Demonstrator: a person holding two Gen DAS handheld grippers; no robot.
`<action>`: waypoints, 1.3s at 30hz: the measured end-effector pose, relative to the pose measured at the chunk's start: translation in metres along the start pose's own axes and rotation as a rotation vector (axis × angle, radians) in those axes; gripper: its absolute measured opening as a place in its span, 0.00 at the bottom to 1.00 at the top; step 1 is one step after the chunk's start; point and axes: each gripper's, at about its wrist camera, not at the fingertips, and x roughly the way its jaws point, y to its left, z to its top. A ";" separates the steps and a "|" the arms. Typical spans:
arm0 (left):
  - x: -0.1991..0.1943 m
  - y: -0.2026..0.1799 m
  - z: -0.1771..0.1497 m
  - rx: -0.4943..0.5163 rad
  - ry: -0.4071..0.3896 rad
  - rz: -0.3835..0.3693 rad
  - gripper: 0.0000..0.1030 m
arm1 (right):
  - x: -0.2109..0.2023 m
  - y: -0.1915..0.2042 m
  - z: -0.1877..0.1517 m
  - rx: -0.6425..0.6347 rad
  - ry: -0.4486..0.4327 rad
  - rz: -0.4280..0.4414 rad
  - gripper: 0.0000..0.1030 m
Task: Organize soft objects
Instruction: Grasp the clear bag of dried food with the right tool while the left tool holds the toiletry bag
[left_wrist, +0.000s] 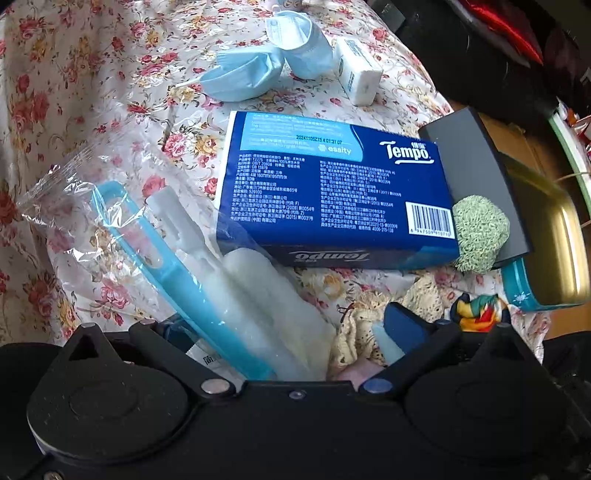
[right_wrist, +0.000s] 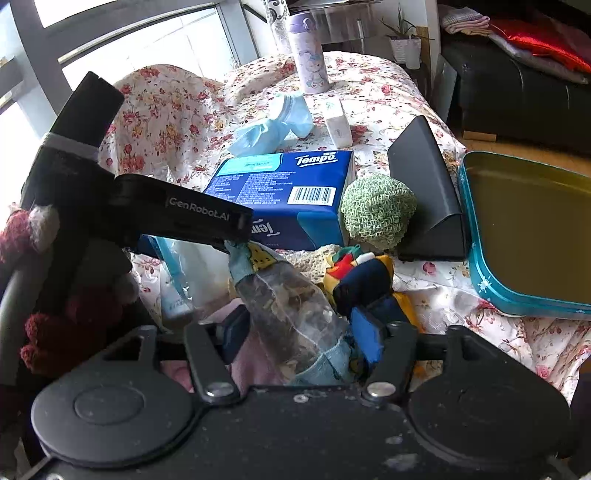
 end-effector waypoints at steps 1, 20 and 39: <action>-0.001 -0.001 -0.001 0.001 -0.004 0.000 0.79 | 0.000 0.000 -0.001 -0.003 0.002 -0.002 0.66; -0.037 0.021 0.000 -0.088 -0.174 -0.066 0.31 | -0.032 -0.054 0.001 0.133 -0.105 -0.109 0.76; -0.074 0.055 0.012 -0.182 -0.282 -0.025 0.31 | -0.004 0.021 0.008 -0.116 -0.065 0.003 0.39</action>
